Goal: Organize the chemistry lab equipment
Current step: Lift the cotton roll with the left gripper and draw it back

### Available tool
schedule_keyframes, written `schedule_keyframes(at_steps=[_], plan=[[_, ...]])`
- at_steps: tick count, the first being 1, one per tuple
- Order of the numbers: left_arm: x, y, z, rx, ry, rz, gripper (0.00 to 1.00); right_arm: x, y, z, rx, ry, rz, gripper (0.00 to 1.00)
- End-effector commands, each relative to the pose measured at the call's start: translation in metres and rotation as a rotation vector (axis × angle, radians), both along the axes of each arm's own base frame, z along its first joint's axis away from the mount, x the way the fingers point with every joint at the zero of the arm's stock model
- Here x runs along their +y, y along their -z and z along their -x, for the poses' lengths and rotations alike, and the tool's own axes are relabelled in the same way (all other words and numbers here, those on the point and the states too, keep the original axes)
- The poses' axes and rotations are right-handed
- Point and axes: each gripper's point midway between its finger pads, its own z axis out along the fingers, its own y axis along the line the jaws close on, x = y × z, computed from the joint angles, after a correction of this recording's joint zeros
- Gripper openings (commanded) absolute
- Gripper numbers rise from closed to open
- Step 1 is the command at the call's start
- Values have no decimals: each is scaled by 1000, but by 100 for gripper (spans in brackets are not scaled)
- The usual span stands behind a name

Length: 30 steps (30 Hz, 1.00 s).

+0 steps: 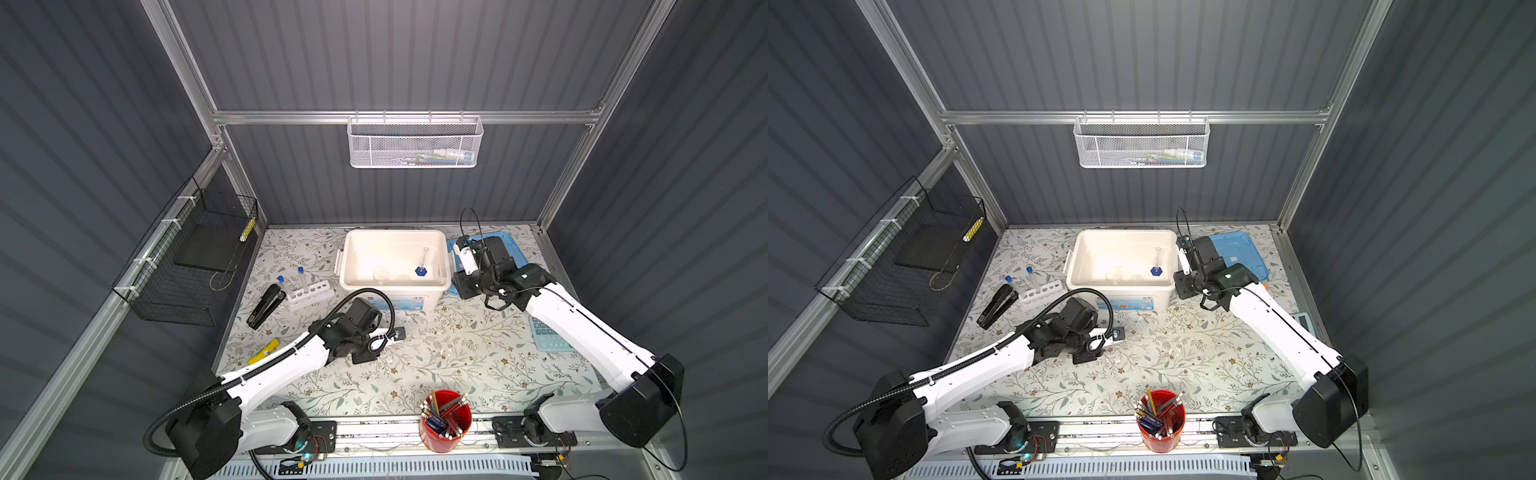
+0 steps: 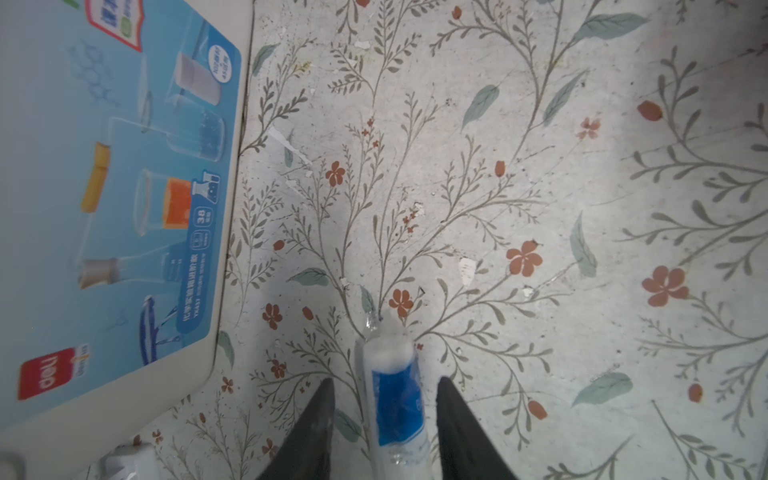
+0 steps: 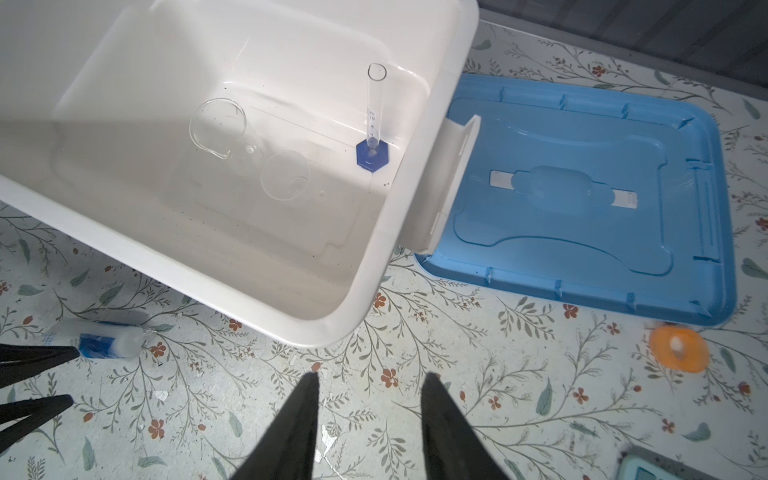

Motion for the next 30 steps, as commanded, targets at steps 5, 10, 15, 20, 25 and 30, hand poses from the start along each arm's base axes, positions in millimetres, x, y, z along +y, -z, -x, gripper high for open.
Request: schedule_keyframes(at_steps=[5, 10, 15, 20, 25, 30], plan=[[-6, 23, 13, 36, 41, -45, 41, -7, 9, 4, 13, 14, 22, 43], [-3, 30, 6, 12, 14, -75, 39, -8, 10, 3, 13, 14, 27, 43], [-4, 37, -1, 14, -24, -88, 35, -8, 11, 4, 15, 12, 25, 43], [-8, 36, -8, -12, -38, -71, 34, -9, 11, 4, 12, 13, 24, 43], [-7, 42, -9, -4, -47, -84, 34, -9, 13, 3, 17, 12, 25, 43], [-5, 45, -7, 0, -42, -98, 34, -11, 13, 4, 16, 15, 25, 43]])
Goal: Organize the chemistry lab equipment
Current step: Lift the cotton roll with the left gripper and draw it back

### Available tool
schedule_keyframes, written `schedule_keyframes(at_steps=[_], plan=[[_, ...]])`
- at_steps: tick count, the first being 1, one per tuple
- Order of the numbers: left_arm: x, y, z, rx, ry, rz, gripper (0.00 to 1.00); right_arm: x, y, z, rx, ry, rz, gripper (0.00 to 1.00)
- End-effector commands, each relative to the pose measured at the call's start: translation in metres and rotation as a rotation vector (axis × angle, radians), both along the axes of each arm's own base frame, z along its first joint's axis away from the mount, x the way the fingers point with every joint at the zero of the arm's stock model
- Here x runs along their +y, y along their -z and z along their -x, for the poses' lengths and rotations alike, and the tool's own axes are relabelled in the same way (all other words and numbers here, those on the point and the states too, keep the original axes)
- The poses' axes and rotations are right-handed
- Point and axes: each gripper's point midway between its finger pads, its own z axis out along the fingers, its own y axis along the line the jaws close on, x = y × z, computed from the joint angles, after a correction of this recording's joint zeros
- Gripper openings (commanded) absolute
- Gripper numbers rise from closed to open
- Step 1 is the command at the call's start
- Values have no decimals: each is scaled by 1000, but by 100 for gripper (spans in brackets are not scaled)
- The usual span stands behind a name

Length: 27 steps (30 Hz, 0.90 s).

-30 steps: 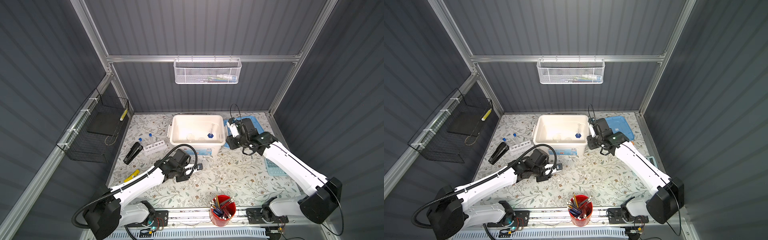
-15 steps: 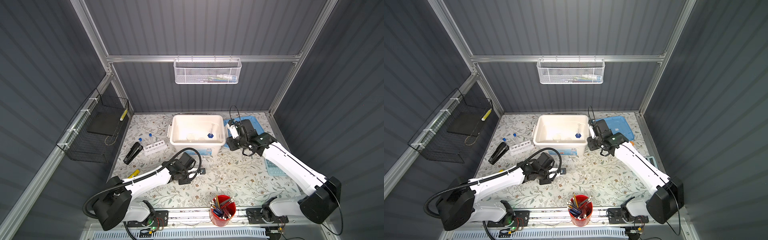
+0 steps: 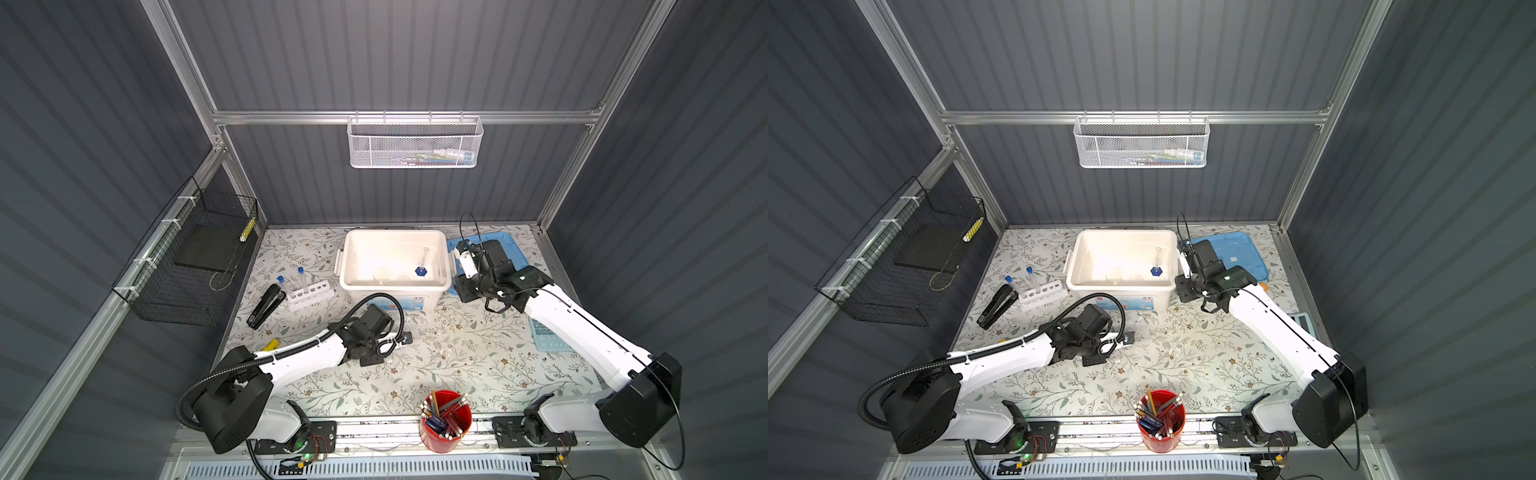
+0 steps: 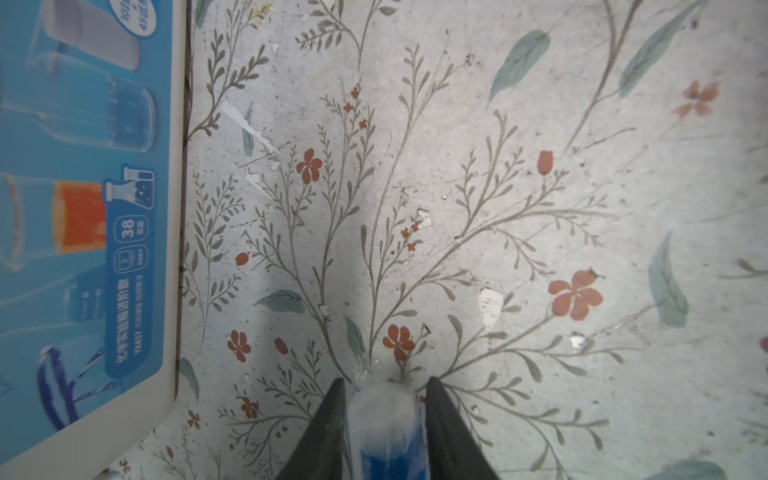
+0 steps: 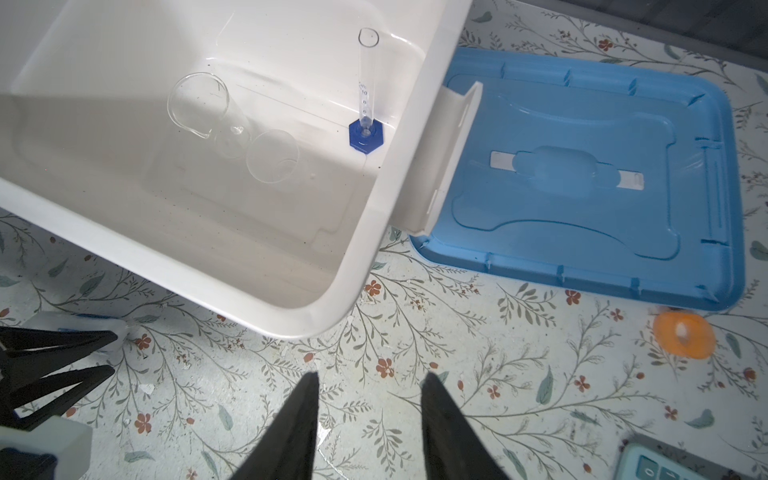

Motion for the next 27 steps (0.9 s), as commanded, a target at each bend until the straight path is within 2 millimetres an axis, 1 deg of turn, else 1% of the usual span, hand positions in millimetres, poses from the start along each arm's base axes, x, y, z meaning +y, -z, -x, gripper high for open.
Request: schedule_keyframes(at_steps=[1, 8, 15, 27], plan=[[3, 6, 4, 18, -5, -15, 34, -5, -2, 1, -13, 7, 7, 43], [8, 7, 7, 29, -3, -36, 33, -5, -2, 1, -13, 6, 2, 43], [13, 15, 12, 47, 0, -57, 33, -6, -1, 0, -12, 9, 4, 43], [11, 22, 11, 54, -3, -61, 30, -6, -1, 1, -11, 9, 4, 43]])
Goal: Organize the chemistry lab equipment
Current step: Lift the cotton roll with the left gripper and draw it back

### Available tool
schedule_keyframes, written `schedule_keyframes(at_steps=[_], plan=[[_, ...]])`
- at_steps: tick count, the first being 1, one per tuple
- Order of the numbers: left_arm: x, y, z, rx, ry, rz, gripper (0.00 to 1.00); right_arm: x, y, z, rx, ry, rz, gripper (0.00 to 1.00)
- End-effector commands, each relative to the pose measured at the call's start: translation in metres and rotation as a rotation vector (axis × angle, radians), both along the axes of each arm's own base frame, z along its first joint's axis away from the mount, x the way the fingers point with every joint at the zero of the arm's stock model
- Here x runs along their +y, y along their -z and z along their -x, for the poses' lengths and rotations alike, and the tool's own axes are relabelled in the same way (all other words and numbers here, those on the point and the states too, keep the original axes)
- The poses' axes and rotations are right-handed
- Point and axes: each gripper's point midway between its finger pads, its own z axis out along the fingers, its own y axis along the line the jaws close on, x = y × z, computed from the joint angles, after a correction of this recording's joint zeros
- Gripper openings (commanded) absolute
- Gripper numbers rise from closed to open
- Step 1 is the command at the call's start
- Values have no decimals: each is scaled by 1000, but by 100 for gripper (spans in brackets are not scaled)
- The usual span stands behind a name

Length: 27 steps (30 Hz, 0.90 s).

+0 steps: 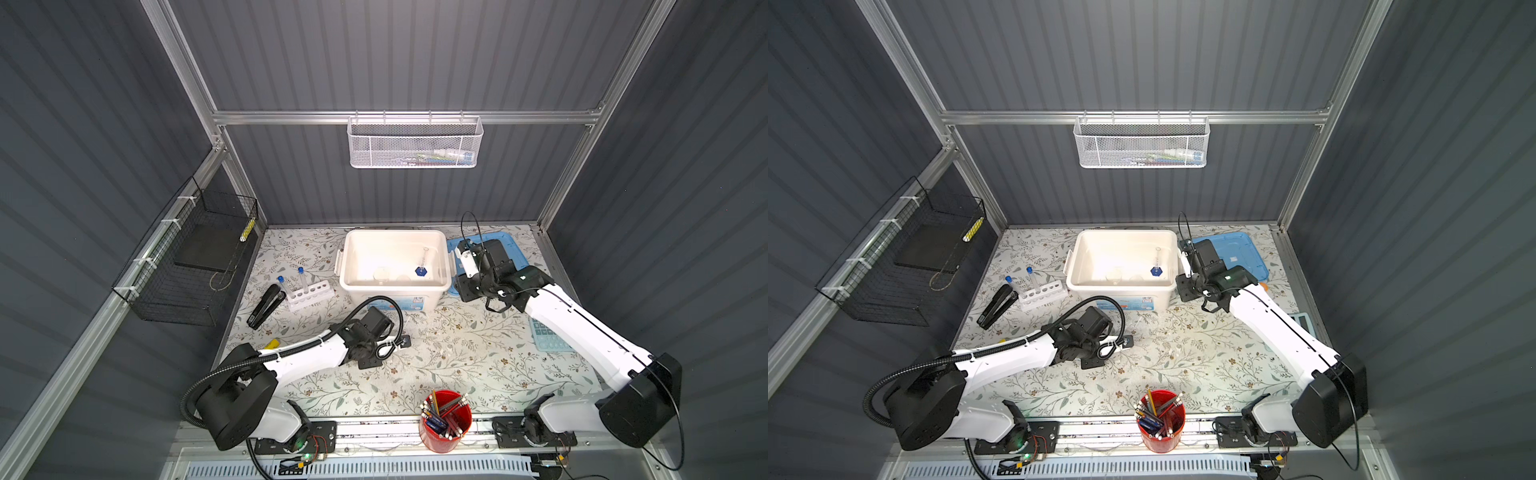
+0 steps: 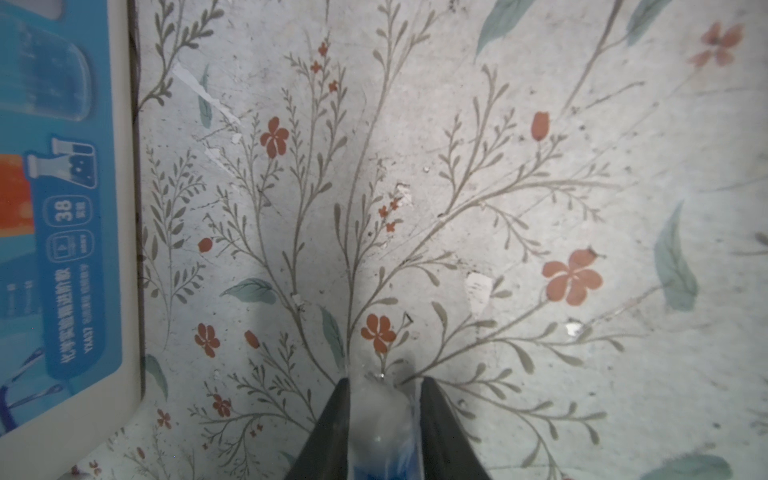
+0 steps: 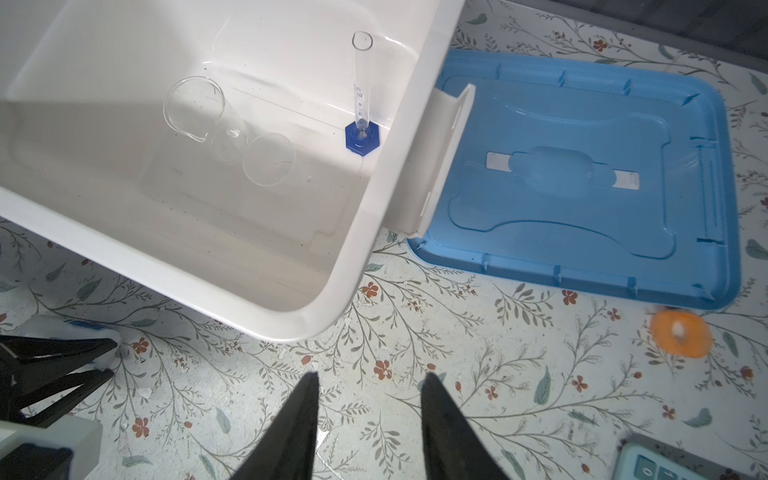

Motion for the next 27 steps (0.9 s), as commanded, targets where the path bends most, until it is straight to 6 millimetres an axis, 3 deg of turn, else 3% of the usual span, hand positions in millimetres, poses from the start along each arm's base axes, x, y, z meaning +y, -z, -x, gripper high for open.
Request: schedule_keyframes(at_steps=[1, 20, 27], plan=[[4, 9, 6, 23, -1, -23, 29, -4, 0, 3, -8, 3, 5, 43], [5, 6, 6, 17, 2, -21, 14, -6, -1, 4, -9, 10, 3, 43], [6, 4, 7, 15, 6, -20, 5, -7, -2, 4, -10, 12, -1, 43]])
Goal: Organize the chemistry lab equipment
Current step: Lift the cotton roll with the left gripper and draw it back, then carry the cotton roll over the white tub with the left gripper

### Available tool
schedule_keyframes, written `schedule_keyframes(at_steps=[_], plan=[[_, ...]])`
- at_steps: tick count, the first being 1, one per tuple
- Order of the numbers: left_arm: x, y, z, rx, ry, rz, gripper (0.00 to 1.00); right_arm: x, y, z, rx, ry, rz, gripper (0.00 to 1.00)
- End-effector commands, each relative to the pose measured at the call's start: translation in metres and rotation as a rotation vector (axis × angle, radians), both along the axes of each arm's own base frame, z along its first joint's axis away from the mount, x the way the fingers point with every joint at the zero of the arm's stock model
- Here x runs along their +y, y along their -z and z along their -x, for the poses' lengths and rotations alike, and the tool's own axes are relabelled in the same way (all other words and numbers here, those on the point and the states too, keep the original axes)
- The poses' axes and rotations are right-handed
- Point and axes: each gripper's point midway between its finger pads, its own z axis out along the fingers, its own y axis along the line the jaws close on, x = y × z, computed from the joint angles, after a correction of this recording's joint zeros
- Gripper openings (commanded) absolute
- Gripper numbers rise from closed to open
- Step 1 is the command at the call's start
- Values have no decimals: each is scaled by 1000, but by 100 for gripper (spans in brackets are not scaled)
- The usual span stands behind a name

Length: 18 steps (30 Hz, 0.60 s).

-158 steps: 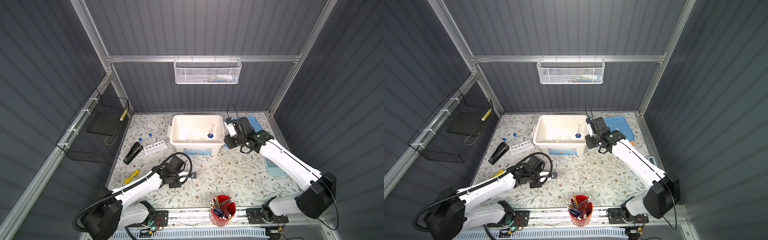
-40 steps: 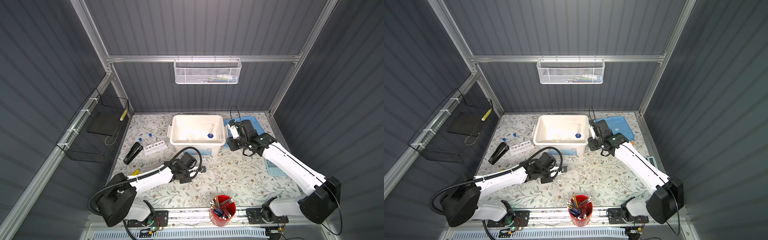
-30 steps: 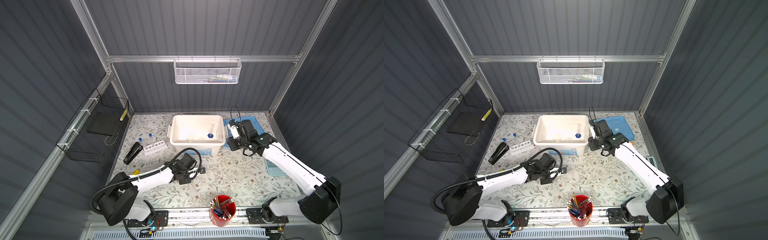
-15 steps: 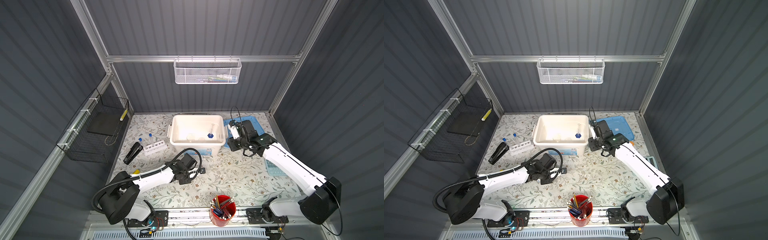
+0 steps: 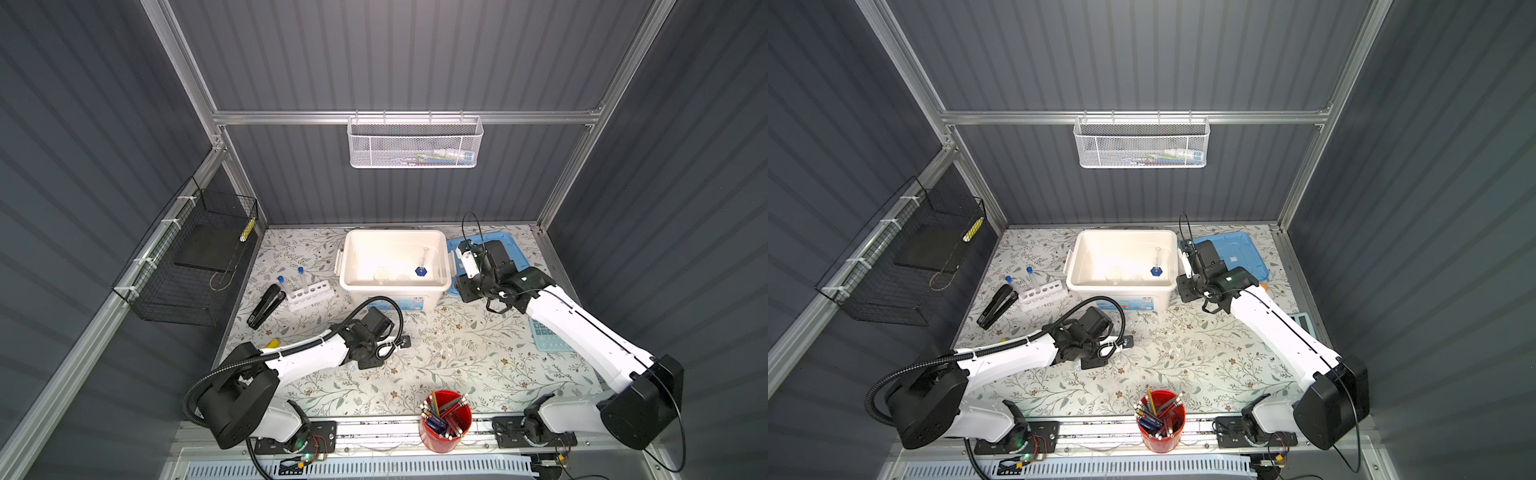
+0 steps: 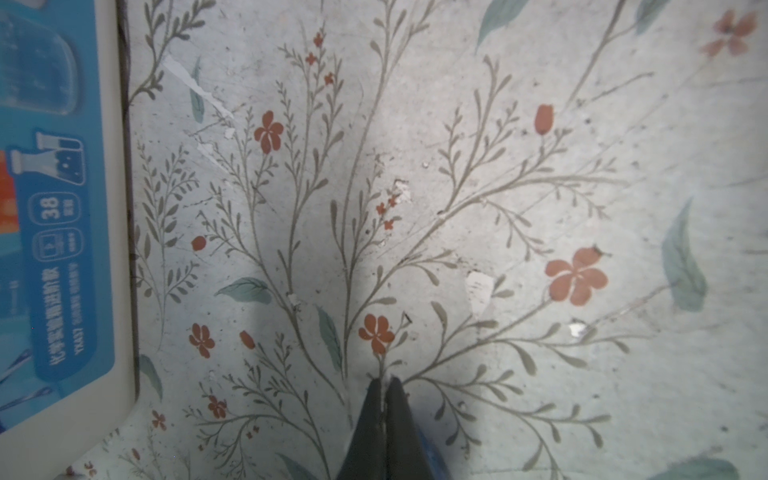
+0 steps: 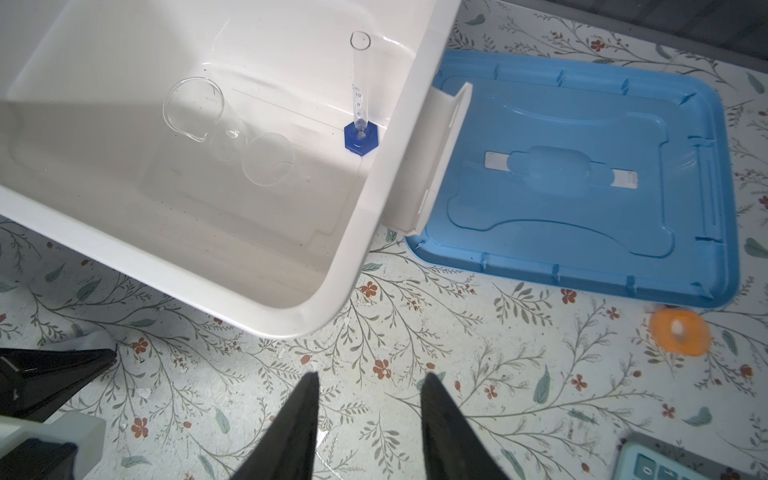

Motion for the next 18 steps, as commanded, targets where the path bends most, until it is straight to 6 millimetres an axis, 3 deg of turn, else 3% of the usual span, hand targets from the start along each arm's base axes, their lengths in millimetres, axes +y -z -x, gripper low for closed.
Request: schedule_keyframes(at_steps=[1, 8, 18], plan=[[5, 1, 6, 13, 5, -13, 4, -5, -3, 3, -6, 8, 2, 43], [4, -15, 4, -20, -15, 25, 0, -5, -7, 3, -10, 10, 0, 43], [9, -82, -4, -154, -77, 138, 0, -3, -17, 4, -24, 7, -23, 43]])
